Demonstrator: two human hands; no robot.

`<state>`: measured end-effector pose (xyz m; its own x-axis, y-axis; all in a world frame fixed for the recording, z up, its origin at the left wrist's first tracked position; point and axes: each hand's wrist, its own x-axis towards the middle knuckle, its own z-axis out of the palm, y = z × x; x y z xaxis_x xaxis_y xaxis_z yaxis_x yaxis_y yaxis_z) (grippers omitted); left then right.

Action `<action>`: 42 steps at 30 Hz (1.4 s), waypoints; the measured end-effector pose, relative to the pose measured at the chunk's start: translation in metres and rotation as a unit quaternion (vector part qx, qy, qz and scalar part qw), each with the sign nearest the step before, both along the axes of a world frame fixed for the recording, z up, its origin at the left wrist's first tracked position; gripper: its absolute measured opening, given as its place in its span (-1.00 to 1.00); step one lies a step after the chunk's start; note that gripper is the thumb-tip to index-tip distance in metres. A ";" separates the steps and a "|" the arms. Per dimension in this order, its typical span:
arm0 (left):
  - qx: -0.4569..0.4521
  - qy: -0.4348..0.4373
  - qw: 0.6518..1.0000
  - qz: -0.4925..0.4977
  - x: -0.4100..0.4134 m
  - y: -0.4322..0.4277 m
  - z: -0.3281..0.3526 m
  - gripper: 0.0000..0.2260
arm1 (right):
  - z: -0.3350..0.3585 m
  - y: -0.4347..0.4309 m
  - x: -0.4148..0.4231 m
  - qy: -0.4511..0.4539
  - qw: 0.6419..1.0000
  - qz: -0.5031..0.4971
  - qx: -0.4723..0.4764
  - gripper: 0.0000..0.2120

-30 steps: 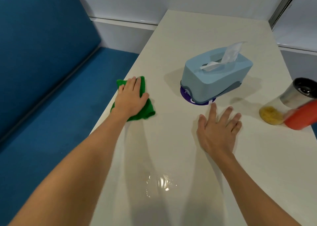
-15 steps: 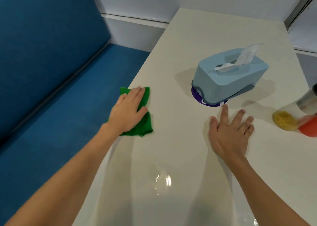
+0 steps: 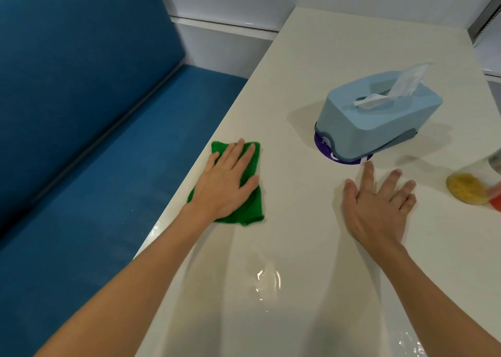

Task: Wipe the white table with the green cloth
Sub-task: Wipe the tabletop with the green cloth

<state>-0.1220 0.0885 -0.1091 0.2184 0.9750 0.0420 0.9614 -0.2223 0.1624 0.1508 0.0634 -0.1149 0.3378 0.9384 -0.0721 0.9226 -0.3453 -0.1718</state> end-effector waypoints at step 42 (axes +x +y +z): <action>-0.026 -0.025 0.996 -0.087 0.077 -0.074 0.003 -0.41 | 0.000 -0.067 0.092 0.017 0.999 0.046 0.020 -0.45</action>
